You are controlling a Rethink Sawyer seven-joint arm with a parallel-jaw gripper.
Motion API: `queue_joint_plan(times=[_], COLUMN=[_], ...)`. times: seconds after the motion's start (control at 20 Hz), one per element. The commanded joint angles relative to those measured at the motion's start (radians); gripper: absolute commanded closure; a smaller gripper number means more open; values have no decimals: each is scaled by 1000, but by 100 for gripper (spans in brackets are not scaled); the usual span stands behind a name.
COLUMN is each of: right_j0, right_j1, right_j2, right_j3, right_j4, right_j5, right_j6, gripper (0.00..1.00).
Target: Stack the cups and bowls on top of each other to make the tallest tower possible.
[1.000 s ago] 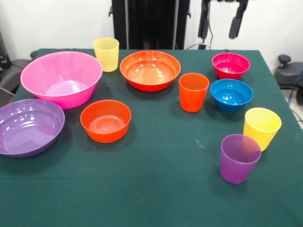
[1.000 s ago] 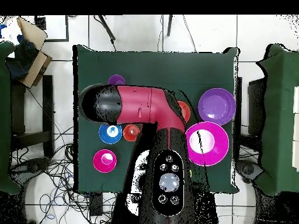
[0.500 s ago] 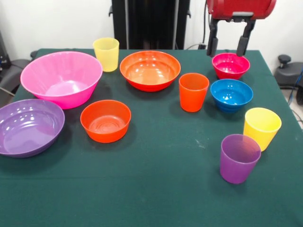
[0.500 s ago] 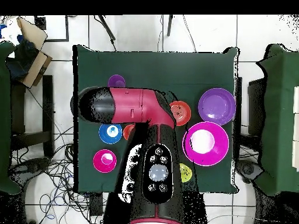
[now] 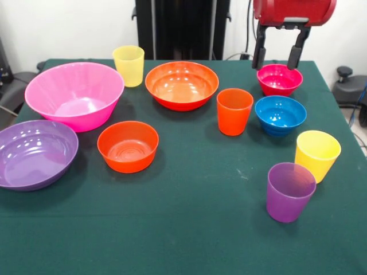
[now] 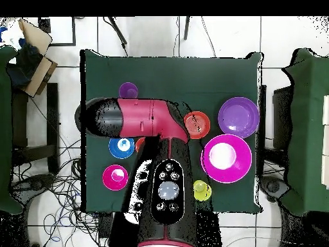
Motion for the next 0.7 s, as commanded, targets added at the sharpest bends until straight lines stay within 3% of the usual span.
queue_joint_plan(times=[0.05,0.7], right_j0=[24,23], right_j1=[28,2], right_j2=[23,4], right_j3=[43,13], right_j4=[-25,-25], right_j5=[-55,12], right_j6=[165,127], gripper=[0,0])
